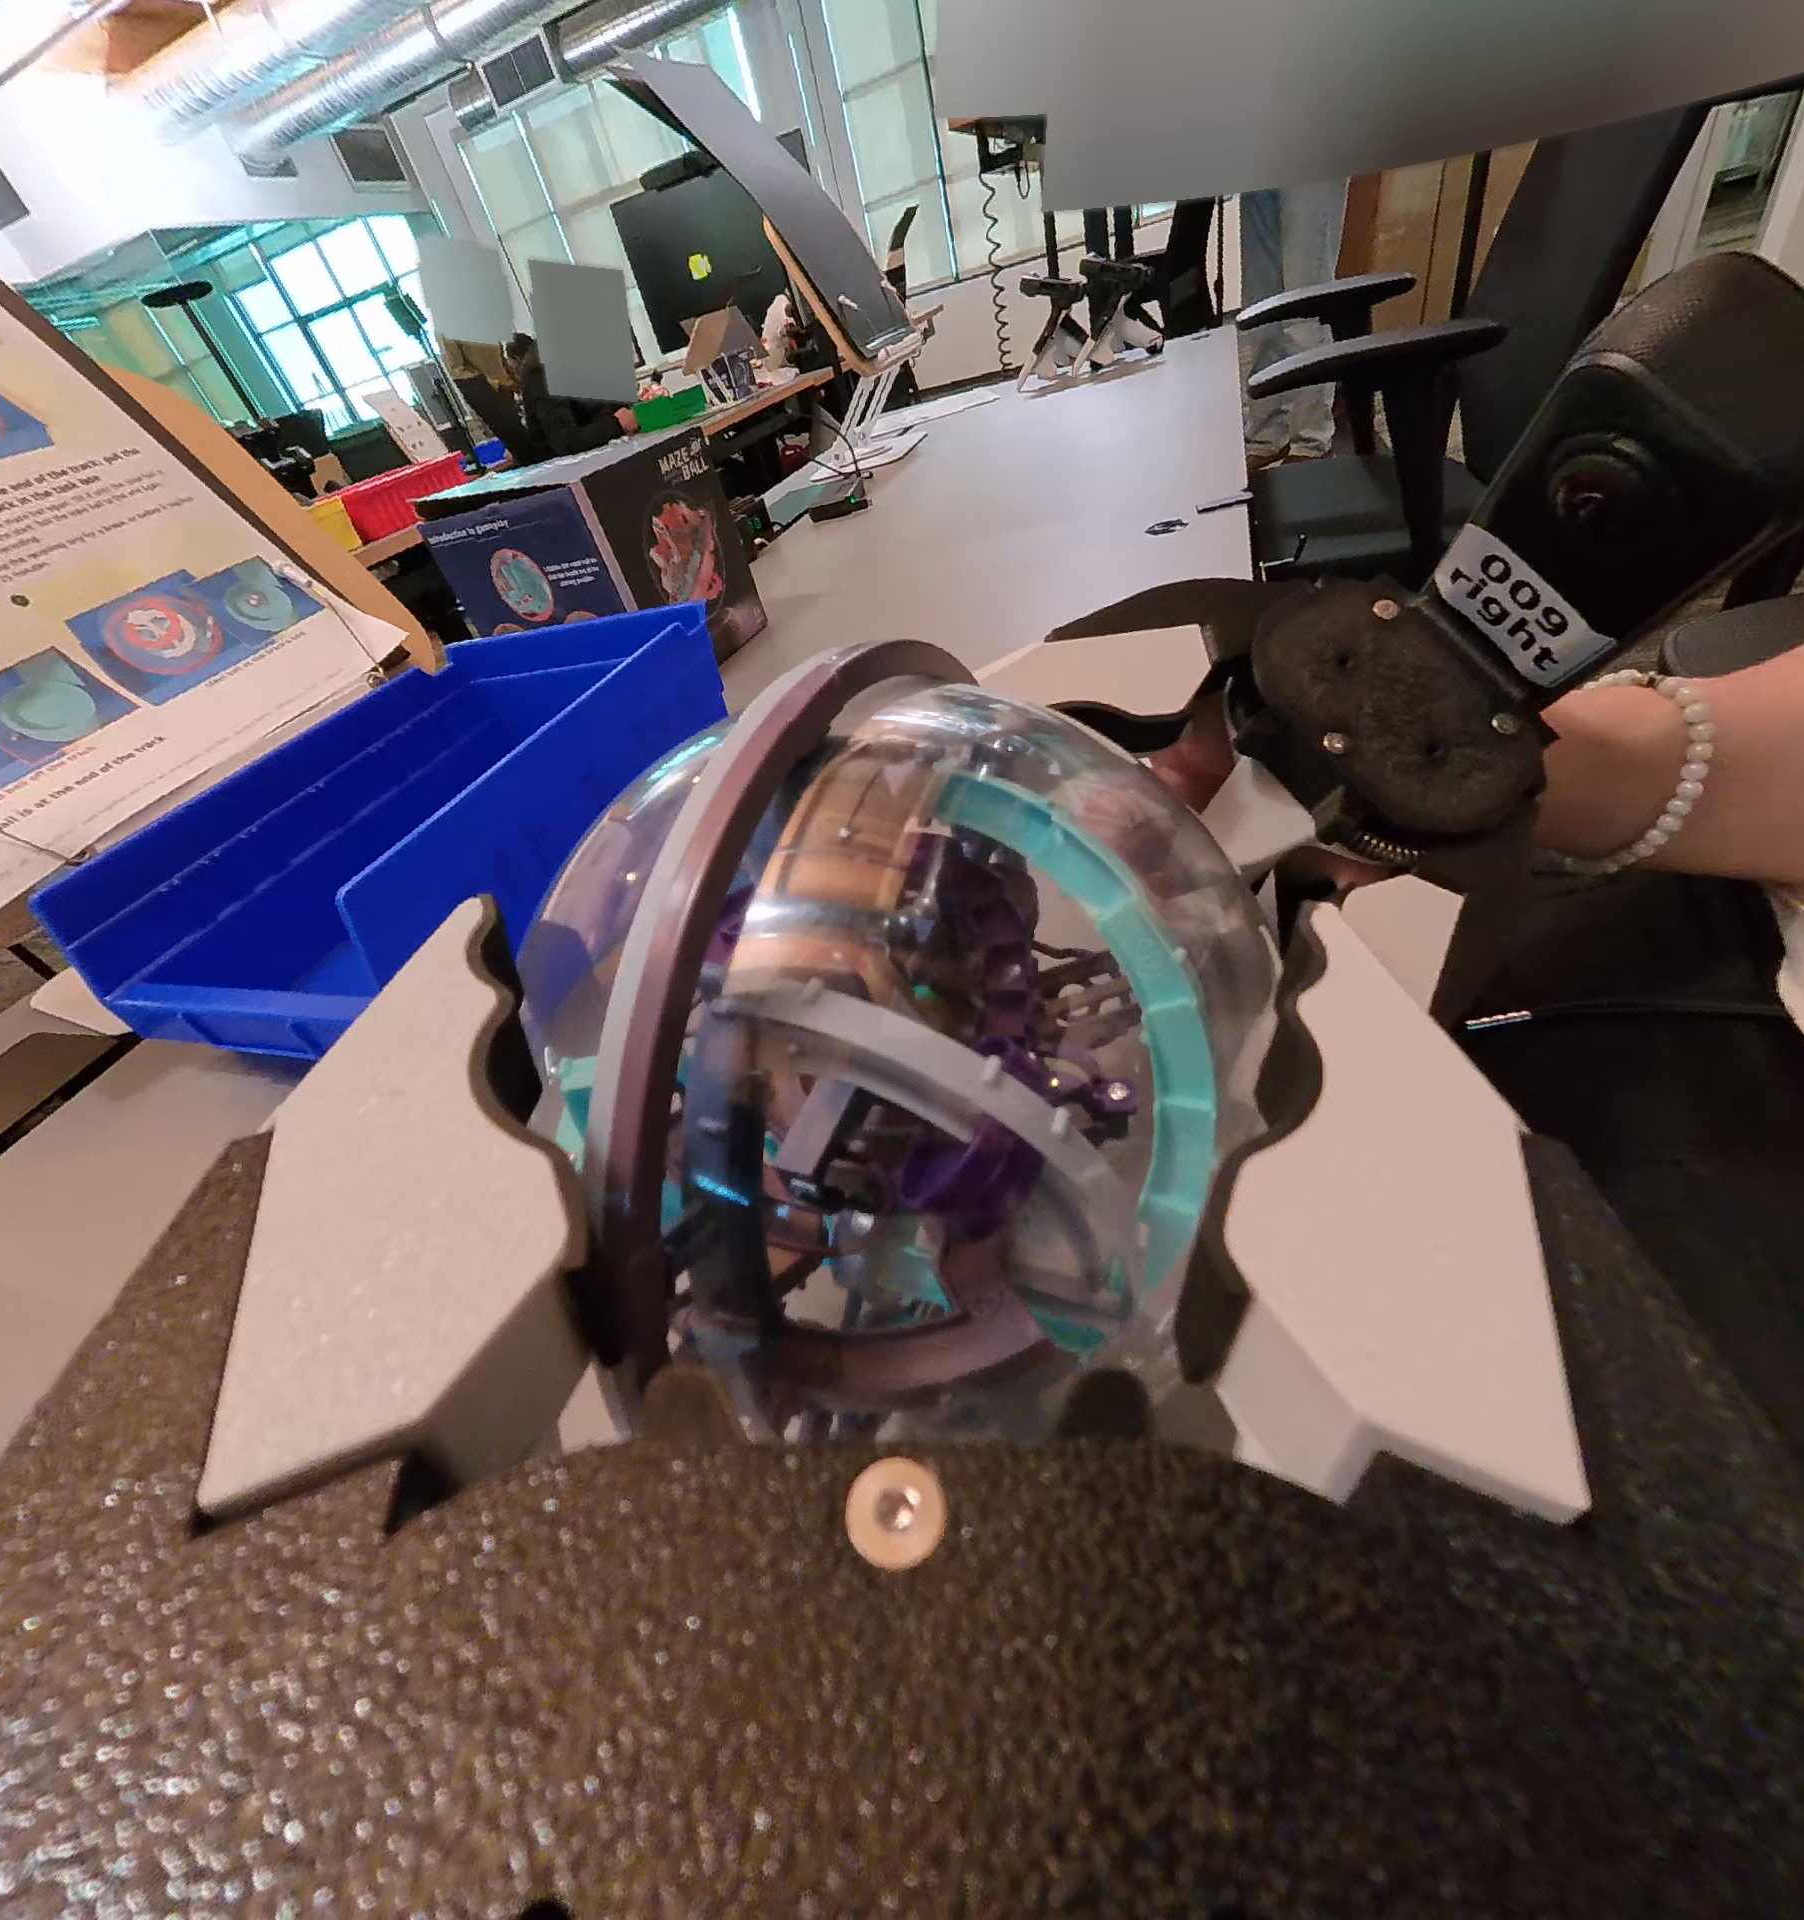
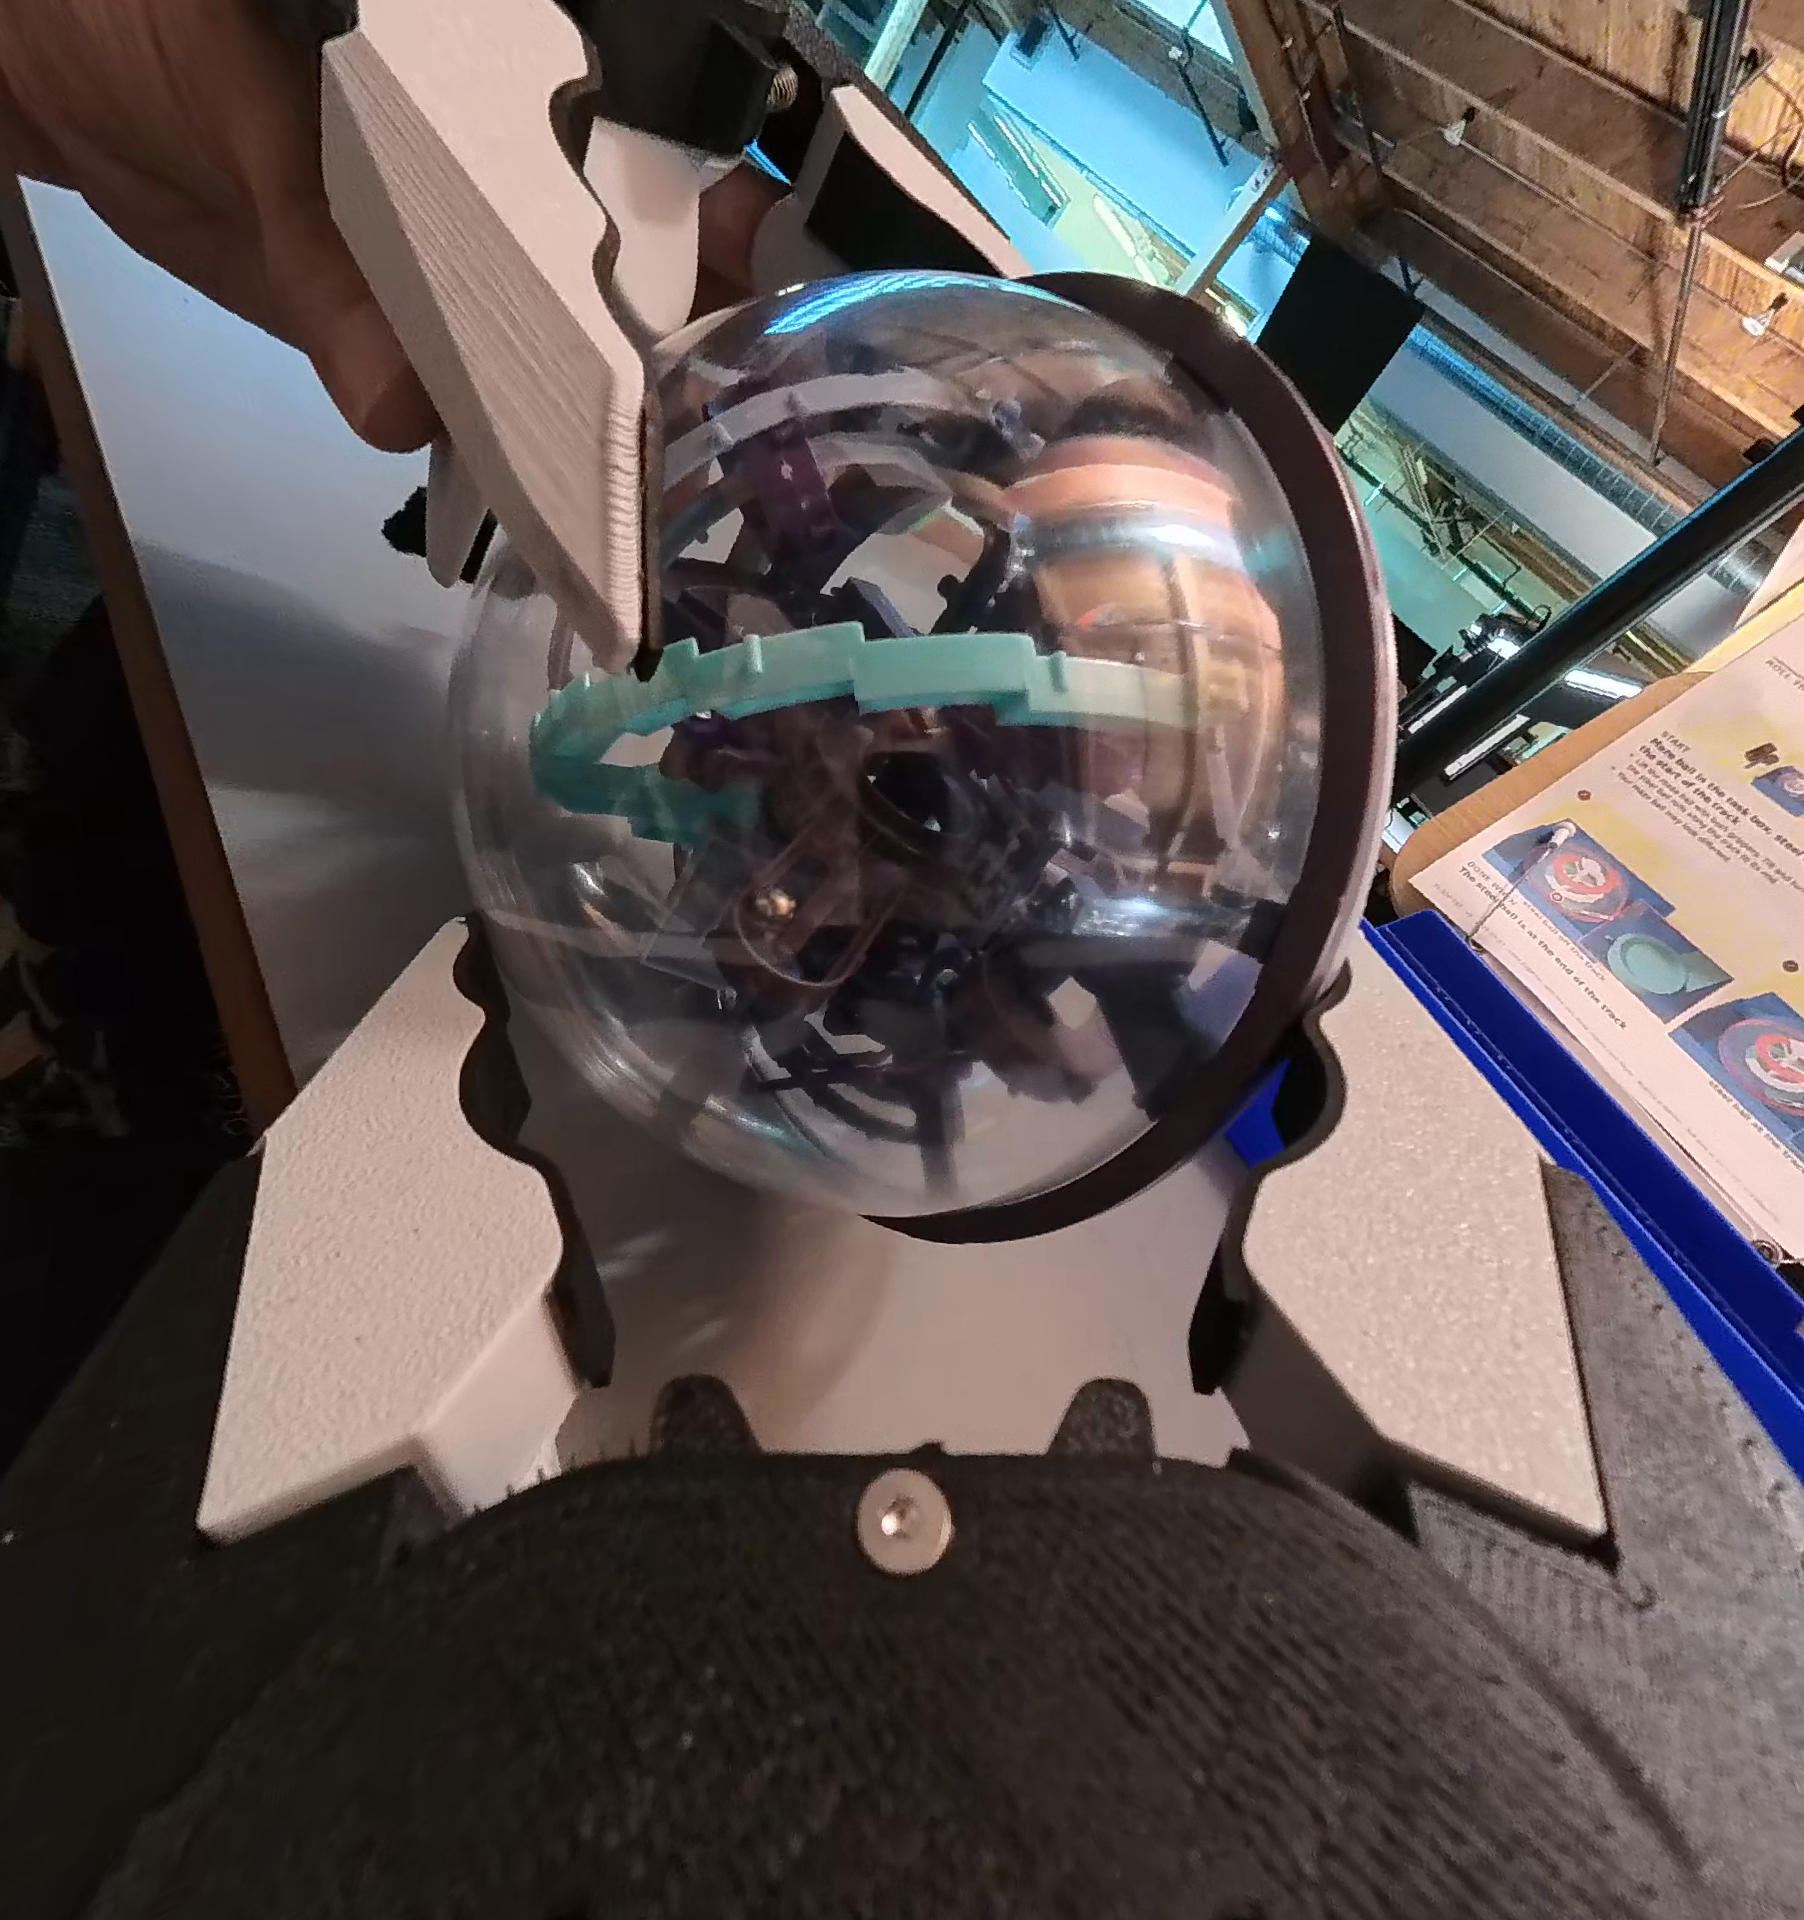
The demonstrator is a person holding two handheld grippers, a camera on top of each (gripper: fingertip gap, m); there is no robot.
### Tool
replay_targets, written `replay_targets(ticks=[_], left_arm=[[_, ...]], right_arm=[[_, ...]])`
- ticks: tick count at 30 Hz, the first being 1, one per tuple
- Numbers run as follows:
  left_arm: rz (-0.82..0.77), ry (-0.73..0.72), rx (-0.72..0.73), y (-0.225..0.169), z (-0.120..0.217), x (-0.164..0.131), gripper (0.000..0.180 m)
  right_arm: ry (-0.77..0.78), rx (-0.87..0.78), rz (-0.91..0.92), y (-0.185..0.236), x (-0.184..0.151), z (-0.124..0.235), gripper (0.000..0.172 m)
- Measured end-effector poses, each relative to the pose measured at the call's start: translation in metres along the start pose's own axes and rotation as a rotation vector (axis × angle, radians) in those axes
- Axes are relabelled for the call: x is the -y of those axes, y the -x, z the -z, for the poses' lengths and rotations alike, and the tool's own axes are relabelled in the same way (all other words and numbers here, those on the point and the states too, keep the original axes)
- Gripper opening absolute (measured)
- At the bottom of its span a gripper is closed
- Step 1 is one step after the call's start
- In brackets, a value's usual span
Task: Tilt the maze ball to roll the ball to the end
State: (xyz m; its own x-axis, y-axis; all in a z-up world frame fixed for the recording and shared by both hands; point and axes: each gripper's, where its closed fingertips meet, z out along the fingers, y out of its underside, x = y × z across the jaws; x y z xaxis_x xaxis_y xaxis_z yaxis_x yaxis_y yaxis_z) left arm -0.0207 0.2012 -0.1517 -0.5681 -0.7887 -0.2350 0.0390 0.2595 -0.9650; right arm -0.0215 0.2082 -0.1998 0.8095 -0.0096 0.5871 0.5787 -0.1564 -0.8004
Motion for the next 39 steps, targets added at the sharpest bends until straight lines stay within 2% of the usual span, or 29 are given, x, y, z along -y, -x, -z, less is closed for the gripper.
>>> replay_targets(ticks=[23,39], left_arm=[[0.027,-0.030,0.005,0.004,0.004,0.000,0.138],[0.123,-0.089,0.027,0.015,0.012,-0.002,0.137]], right_arm=[[0.011,0.034,0.014,0.001,0.000,-0.001,0.146],[0.031,0.121,0.022,-0.001,0.003,-0.009,0.145]])
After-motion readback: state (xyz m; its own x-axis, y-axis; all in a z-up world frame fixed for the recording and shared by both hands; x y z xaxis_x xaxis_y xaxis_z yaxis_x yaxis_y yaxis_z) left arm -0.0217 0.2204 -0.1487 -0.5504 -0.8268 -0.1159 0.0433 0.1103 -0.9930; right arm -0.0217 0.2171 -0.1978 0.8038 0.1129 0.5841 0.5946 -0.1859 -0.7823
